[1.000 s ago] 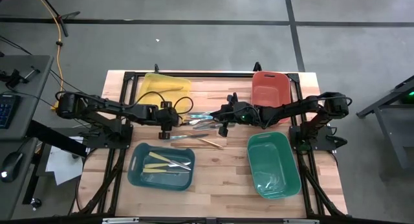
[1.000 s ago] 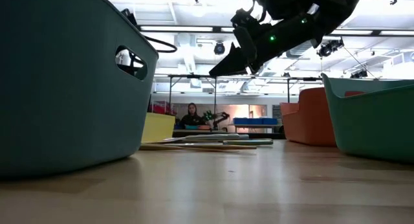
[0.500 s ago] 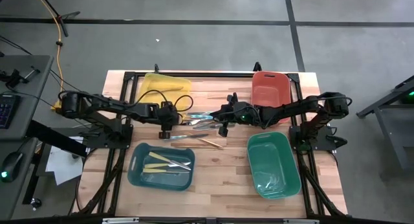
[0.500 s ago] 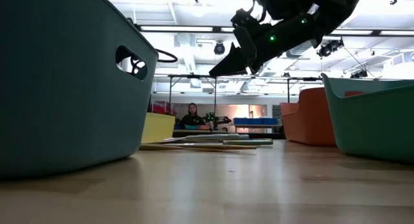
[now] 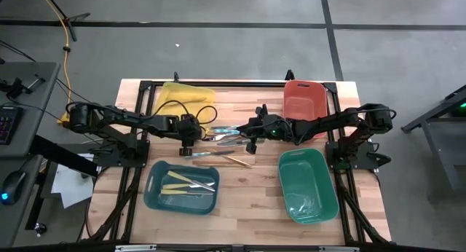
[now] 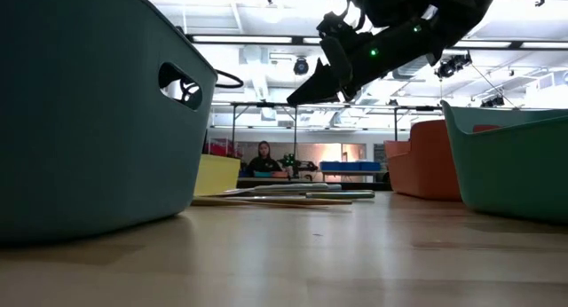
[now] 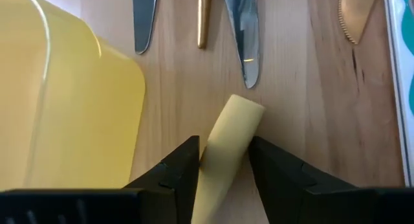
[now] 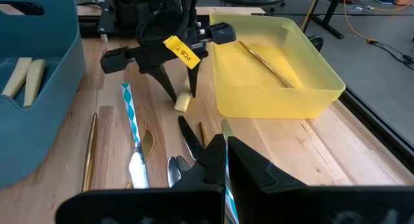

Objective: Sort silverware by color (type)
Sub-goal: Put the yellow knife into the blue bin

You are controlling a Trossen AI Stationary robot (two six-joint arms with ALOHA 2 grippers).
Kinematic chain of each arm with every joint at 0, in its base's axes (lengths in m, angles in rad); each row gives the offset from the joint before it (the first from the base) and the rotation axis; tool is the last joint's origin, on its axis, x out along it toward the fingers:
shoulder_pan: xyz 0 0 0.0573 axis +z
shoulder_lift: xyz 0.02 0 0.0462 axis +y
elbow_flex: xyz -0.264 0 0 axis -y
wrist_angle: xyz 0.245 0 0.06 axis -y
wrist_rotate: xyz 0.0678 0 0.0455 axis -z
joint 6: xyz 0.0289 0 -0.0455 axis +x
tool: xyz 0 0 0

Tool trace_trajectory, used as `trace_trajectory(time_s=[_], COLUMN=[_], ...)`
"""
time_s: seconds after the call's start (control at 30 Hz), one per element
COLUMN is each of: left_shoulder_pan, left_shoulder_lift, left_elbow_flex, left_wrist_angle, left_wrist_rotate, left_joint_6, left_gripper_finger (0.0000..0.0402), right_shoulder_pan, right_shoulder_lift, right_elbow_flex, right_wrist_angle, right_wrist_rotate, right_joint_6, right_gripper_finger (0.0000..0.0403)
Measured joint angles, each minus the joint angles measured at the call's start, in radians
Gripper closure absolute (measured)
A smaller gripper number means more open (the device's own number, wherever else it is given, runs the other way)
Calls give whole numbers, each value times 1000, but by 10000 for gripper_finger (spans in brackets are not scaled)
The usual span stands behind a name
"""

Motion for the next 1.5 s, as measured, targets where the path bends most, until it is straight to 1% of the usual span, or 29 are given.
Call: trace_trajectory(time_s=[0.23,0.5,0.8,0.93,1.0,1.1,1.23,1.33,1.5], left_shoulder_pan=[-1,-1,0,-1,-5,-18,-48,-79,-133], left_shoulder_lift=[0,3,-14,-30,-46,-67,-122,-182,-298], left_elbow_flex=[-1,-2,15,48,65,76,92,92,91], left_wrist_angle=[-2,4,-15,-39,-23,-34,-12,21,127], left_wrist_rotate=[0,-1,-1,-23,-32,-94,-188,-204,-212], left_joint_6=[0,-2,-43,-64,-64,-64,-72,-83,-109], left_gripper_finger=[353,354,355,368,371,375,376,376,376], right_shoulder_pan=[0,0,0,0,0,0,0,0,0], right_shoulder_lift=[0,0,0,0,0,0,0,0,0], right_elbow_flex=[0,0,0,0,0,0,0,0,0], right_wrist_angle=[-1,-1,-1,-5,-8,-12,-15,-15,-10], right_wrist_rotate=[0,0,0,0,0,0,0,-7,-8], right_joint_6=[0,0,0,0,3,10,10,10,11], right_gripper_finger=[403,403,403,403,403,403,403,403,403])
